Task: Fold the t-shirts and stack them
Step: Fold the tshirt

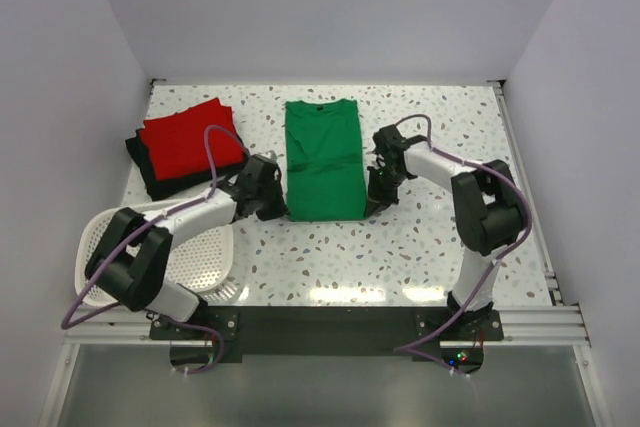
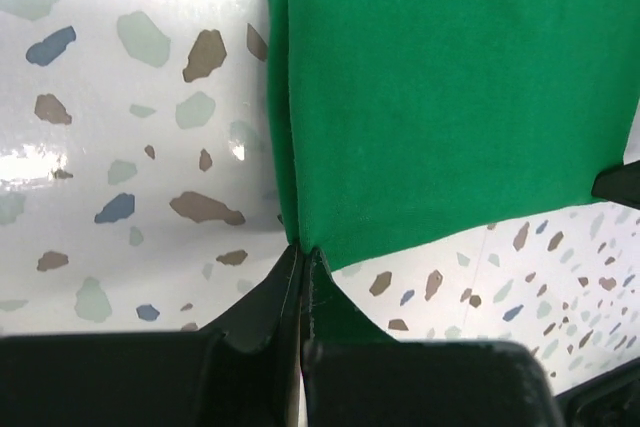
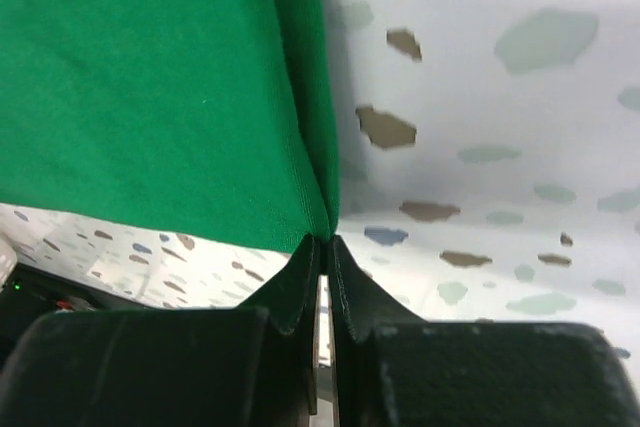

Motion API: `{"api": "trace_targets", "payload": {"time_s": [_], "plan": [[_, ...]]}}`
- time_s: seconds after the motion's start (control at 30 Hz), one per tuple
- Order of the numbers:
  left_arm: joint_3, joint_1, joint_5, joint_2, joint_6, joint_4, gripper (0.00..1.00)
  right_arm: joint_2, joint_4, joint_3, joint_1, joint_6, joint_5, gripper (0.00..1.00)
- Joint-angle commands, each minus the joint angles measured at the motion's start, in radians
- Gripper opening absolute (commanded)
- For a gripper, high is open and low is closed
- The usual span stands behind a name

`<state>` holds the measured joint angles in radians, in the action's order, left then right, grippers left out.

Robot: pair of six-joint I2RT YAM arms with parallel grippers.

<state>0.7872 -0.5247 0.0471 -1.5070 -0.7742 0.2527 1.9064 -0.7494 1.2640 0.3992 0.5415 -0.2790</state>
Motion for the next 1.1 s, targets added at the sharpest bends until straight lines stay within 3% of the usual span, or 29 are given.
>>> {"api": "trace_targets", "payload": {"time_s": [0.0,0.5,0.8,1.07], "plan": [[0.001,-0.011,-0.016,0.082,0.019,0.057,0.00,-0.113,-0.042,-0.031,0.007,-0.005,0.012,0.00],[-0.008,-0.052,0.013,0.384,0.030,0.338,0.00,-0.391,-0.174,-0.150,0.168,0.060,0.109,0.00],[-0.034,-0.061,0.076,0.599,-0.053,0.484,0.00,-0.653,-0.304,-0.196,0.182,0.162,0.121,0.00],[0.049,-0.061,0.063,0.567,-0.062,0.452,0.00,-0.689,-0.323,-0.072,0.182,0.218,0.204,0.00]]}}
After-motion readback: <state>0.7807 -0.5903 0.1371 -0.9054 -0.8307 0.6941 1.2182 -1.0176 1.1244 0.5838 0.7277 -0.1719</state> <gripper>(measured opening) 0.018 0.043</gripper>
